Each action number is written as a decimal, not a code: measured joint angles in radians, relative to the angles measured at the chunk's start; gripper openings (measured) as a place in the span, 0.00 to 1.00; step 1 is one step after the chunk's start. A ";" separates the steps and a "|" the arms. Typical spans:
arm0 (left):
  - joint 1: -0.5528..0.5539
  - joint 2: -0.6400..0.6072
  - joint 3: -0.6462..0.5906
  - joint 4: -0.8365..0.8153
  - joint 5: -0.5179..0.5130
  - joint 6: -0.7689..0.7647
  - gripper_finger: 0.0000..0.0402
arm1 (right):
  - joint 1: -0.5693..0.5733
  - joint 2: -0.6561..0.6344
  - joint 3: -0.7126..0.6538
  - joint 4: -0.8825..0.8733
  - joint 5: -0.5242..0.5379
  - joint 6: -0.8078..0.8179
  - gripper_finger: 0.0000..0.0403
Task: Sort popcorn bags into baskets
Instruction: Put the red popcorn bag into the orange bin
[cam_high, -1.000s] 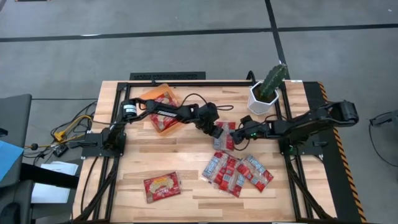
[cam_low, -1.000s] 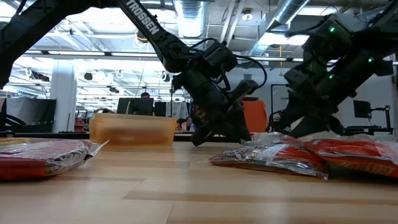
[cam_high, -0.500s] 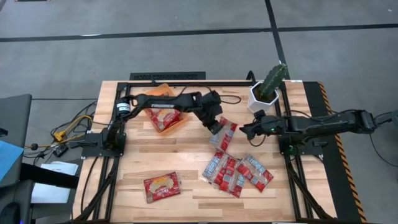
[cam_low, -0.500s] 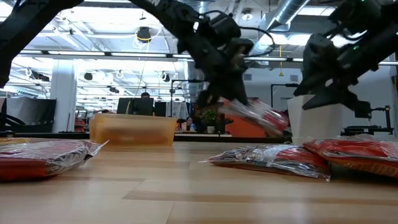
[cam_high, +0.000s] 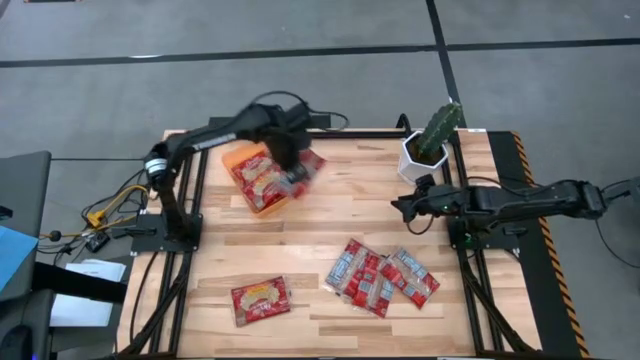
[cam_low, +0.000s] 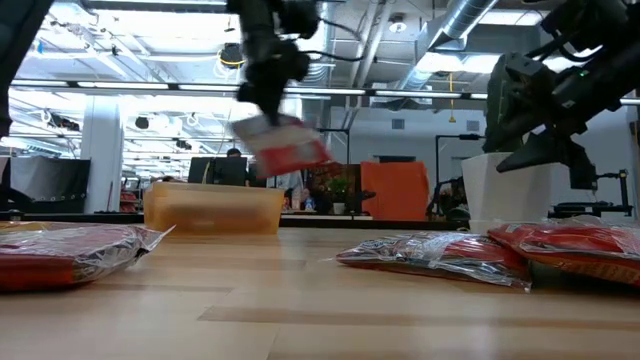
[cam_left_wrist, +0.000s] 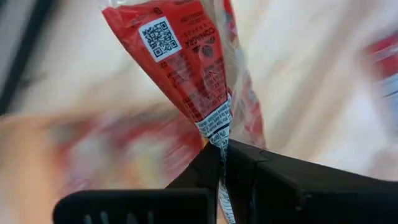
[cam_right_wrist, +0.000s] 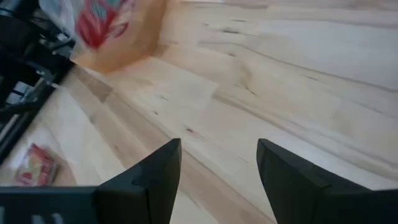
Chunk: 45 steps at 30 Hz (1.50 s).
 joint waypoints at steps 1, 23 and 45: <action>0.022 -0.018 -0.002 -0.037 -0.034 0.028 0.00 | 0.000 0.005 0.000 0.003 0.002 0.000 0.58; 0.413 -0.069 -0.002 -0.167 -0.003 0.488 0.00 | 0.000 0.057 0.000 -0.017 0.028 0.000 0.58; 0.446 -0.146 -0.263 -0.003 -0.003 0.607 0.00 | 0.000 0.057 0.000 -0.020 0.032 0.000 0.58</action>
